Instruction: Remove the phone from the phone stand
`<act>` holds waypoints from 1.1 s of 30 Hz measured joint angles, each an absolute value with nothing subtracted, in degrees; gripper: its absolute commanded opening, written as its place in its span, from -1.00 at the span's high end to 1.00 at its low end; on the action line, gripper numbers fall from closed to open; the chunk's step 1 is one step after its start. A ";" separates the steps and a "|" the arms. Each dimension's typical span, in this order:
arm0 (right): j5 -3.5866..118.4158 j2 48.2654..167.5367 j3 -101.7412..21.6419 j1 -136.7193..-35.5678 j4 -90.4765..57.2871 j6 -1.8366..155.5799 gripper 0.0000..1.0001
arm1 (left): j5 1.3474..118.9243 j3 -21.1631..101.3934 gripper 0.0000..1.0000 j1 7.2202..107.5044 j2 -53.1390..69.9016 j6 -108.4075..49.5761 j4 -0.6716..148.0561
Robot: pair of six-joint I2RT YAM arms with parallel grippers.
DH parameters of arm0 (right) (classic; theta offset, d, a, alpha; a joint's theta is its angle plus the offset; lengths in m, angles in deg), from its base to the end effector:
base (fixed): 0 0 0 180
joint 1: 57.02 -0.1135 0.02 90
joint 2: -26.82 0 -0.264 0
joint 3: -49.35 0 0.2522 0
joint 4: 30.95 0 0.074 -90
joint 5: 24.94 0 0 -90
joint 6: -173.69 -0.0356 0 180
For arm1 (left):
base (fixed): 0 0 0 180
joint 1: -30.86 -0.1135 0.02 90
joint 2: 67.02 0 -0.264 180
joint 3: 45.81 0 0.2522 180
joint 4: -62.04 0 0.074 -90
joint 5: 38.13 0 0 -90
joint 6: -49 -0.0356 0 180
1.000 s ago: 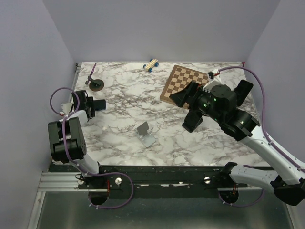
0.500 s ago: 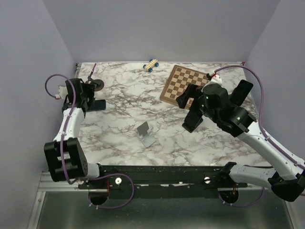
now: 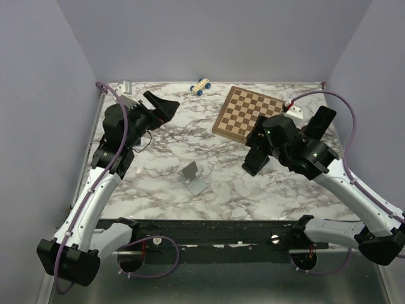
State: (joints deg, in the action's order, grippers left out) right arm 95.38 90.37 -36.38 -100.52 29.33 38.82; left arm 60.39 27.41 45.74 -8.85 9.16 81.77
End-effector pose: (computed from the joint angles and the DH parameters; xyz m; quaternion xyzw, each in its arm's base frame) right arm 0.1708 0.1373 0.3805 0.1248 0.8665 0.1258 0.4668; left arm 0.2240 -0.0650 0.3944 -0.1743 0.7141 -0.4094 0.5404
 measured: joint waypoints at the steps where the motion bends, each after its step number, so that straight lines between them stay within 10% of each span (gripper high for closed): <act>1: 96.39 90.74 -36.49 -100.52 30.49 37.21 -1.00 | 60.96 27.32 -0.95 46.37 -9.07 7.89 81.62; 33: 107.69 121.23 -44.97 -100.50 54.25 3.02 -1.00 | 53.74 29.35 -0.95 49.15 -14.56 -9.20 87.39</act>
State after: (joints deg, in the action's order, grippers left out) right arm 107.69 121.23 -44.97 -100.50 54.25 3.02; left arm 53.74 29.35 49.15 -14.56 -9.20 87.39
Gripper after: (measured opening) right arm 0.998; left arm 0.980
